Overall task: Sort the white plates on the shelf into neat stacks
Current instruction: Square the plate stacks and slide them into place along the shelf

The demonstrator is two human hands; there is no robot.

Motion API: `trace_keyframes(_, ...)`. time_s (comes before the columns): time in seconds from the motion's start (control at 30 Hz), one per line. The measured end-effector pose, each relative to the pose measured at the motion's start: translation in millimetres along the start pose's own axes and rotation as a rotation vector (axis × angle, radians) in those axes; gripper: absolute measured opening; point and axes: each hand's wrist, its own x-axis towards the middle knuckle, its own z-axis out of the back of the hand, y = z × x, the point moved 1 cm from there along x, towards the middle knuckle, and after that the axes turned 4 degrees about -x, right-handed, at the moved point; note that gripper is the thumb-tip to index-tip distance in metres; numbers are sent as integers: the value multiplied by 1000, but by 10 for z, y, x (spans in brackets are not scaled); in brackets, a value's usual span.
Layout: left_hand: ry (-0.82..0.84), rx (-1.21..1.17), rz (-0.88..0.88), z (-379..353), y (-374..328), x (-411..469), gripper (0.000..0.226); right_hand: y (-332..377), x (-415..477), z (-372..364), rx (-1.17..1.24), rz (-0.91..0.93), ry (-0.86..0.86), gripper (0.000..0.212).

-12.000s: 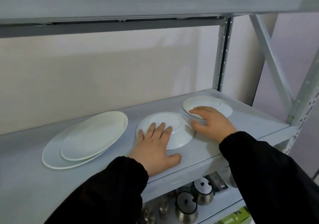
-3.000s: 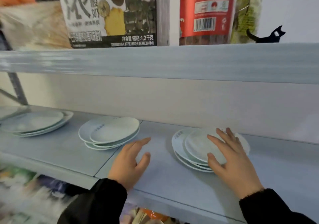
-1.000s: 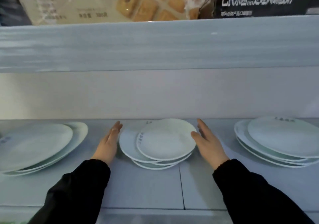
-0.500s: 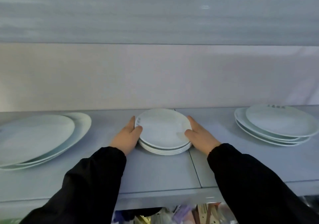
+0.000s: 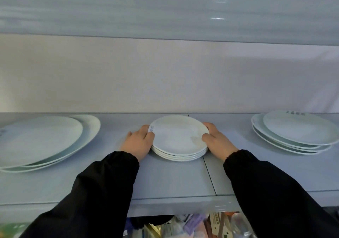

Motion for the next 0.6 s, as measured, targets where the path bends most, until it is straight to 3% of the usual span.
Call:
trace_keyframes(0.13,129,-15,-36,-24,79,34,58,-78,-21,32,-19,11,-36,61)
trace_keyframes(0.27,132,37,-47,-44,183,113,69,-148,24,22,8,-11,7,63)
trace_keyframes(0.37,123,103,-50,-89,205,124,69,-181,60,10,-50,-16,15,69)
trace_keyframes(0.6,96,130,-24,-108,201,130,67,-84,-38,70,-228,24,37,57)
